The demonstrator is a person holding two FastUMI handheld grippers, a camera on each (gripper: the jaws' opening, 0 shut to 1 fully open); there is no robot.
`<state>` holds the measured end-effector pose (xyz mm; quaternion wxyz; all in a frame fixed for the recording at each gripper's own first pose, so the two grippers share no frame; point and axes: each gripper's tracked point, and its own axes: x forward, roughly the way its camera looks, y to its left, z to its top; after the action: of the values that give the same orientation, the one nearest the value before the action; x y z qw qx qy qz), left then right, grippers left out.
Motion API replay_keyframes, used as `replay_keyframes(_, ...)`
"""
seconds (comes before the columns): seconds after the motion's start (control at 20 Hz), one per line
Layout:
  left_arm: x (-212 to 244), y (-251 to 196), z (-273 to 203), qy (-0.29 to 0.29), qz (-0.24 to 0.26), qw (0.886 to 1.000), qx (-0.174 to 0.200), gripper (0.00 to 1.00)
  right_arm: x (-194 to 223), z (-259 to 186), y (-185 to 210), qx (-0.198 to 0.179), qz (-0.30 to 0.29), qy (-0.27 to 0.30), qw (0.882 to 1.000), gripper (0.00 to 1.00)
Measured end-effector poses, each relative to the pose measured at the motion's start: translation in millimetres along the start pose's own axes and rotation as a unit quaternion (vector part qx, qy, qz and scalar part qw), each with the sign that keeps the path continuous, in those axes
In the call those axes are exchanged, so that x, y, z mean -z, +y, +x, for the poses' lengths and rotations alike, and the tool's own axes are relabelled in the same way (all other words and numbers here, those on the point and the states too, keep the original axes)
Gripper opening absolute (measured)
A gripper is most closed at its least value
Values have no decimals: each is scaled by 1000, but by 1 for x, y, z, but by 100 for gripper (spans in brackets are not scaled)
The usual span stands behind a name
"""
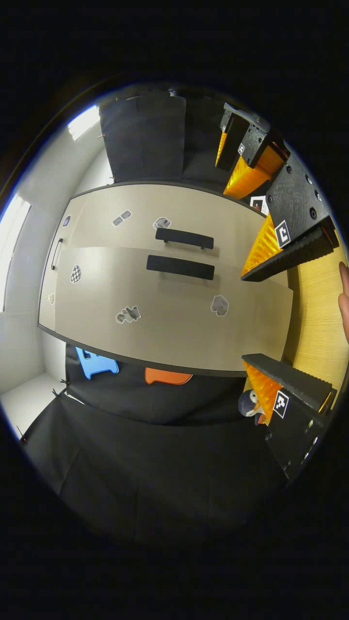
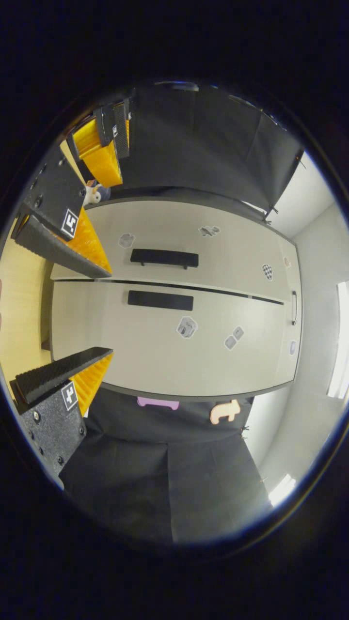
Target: Grab one shoe with the right hand and put it into the shoe cabinet, grab the other shoe with the left hand and put it into the shoe cabinet; then close the right door with the right hand and the left door with the left hand.
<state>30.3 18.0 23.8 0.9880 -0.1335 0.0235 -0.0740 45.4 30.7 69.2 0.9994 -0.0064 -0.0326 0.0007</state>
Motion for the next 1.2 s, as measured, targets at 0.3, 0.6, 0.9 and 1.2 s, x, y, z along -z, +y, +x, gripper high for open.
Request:
replay_keyframes(0.3,-1,-6,-1,-9,12,1000,8,90,-3,1,-5,7,-1,-3,1000,94)
replay_keyframes(0.6,2,-12,-5,-9,14,1000,7,90,-2,0,-15,12,4,-1,1000,92)
replay_keyframes(0.9,4,-17,-11,-5,15,1000,3,90,-4,-8,-16,7,1,-2,1000,92)
replay_keyframes(1.2,6,-21,-19,0,19,1000,2,90,2,-8,-12,-3,-4,7,1000,92)
